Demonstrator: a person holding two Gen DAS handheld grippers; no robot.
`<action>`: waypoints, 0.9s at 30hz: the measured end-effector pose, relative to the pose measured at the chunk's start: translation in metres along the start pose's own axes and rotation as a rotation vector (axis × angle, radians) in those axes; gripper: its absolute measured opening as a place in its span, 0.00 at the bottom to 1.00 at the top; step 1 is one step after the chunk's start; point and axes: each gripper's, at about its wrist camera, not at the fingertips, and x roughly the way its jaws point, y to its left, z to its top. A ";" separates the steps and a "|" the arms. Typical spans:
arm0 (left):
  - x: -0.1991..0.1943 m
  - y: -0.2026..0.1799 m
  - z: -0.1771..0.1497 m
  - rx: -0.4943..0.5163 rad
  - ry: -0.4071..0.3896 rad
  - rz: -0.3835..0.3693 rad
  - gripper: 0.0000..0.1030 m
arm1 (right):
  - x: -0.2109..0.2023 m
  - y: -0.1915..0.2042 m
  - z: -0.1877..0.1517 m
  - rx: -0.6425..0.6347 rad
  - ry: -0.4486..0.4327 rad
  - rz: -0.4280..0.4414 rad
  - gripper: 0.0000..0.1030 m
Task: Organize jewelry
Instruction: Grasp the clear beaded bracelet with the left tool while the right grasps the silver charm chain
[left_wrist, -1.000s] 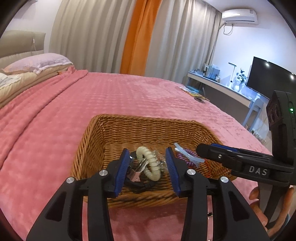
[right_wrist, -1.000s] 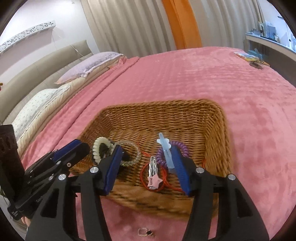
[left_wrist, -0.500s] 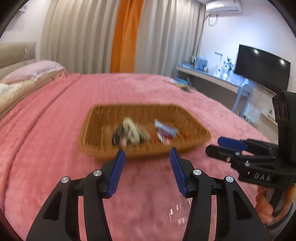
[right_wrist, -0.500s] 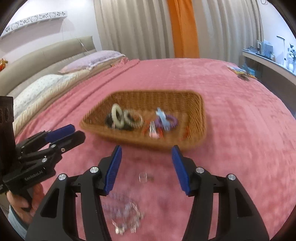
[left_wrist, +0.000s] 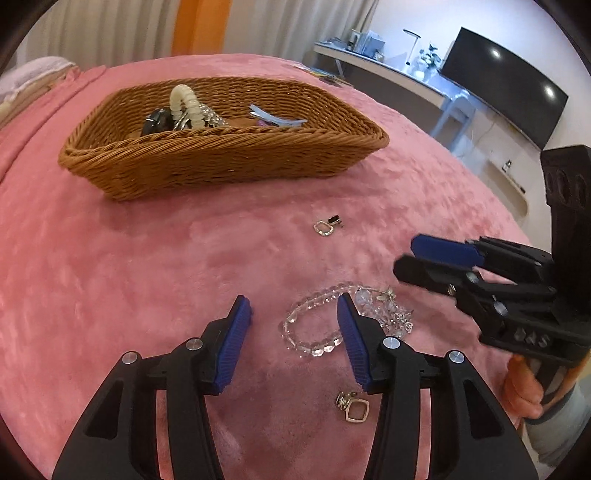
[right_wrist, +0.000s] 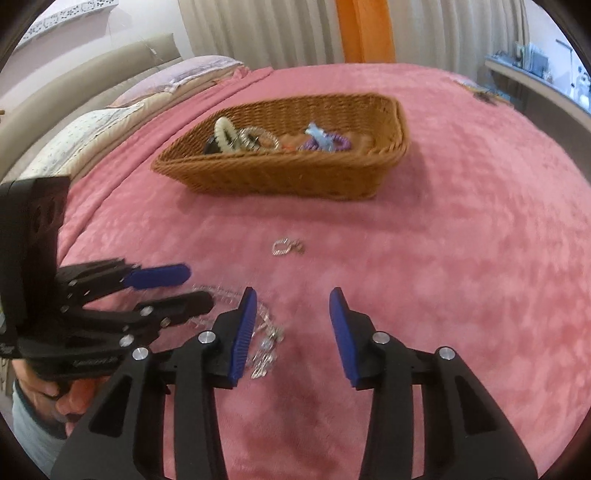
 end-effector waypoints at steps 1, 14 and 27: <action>0.002 -0.001 0.000 0.008 0.002 0.009 0.45 | -0.001 0.001 -0.004 -0.006 0.001 -0.001 0.37; -0.008 -0.010 -0.001 0.036 -0.084 0.124 0.06 | -0.008 -0.012 -0.017 0.068 -0.026 0.023 0.37; -0.048 0.055 -0.032 -0.295 -0.134 0.235 0.06 | -0.006 0.024 -0.023 -0.084 -0.015 0.004 0.37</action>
